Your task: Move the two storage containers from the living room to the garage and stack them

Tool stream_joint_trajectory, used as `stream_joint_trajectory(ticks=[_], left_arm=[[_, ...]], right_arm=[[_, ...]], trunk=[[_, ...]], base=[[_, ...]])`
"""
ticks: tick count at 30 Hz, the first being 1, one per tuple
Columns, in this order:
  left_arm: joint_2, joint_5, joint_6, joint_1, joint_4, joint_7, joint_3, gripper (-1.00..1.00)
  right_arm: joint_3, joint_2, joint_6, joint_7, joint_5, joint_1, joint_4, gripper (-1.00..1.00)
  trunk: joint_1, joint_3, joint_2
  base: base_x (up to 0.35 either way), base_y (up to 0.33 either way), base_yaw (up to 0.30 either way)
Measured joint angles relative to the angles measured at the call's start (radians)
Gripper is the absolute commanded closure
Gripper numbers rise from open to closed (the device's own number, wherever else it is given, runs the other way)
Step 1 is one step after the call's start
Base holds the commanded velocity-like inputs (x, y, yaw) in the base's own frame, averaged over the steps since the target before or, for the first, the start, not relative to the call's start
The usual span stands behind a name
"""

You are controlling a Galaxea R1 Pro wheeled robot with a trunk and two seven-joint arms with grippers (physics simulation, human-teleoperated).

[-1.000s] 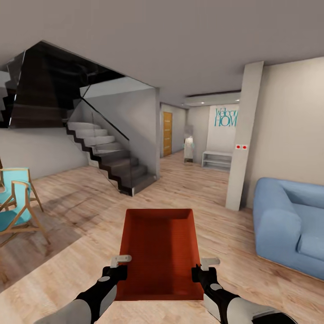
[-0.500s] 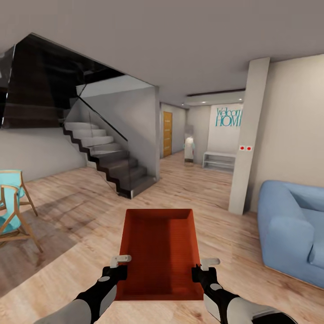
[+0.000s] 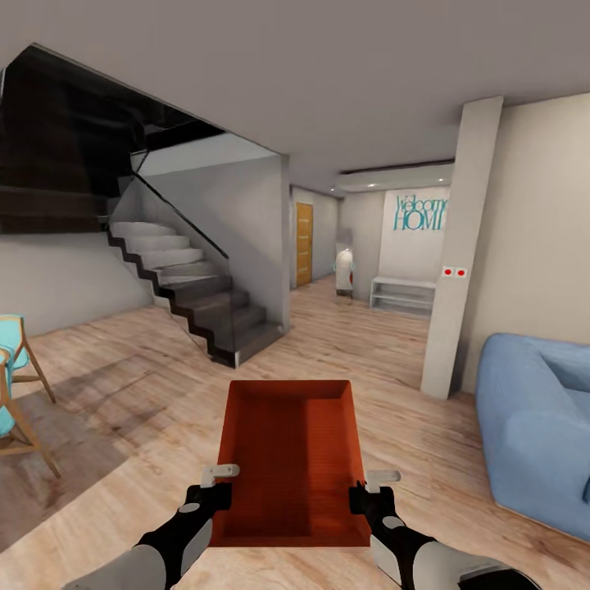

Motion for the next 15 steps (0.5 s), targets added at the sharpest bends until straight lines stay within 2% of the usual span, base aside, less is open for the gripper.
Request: stream_joint_trajectory(ticks=[15], left_arm=[[-0.001, 0.0, 0.0, 0.0, 0.0, 0.001, 0.0, 1.0]], right_arm=[[-0.002, -0.001, 0.0, 0.002, 0.003, 0.0, 0.0, 1.0]], trunk=[[0.0, 0.0, 0.0]], base=[[0.321, 0.0, -0.246]])
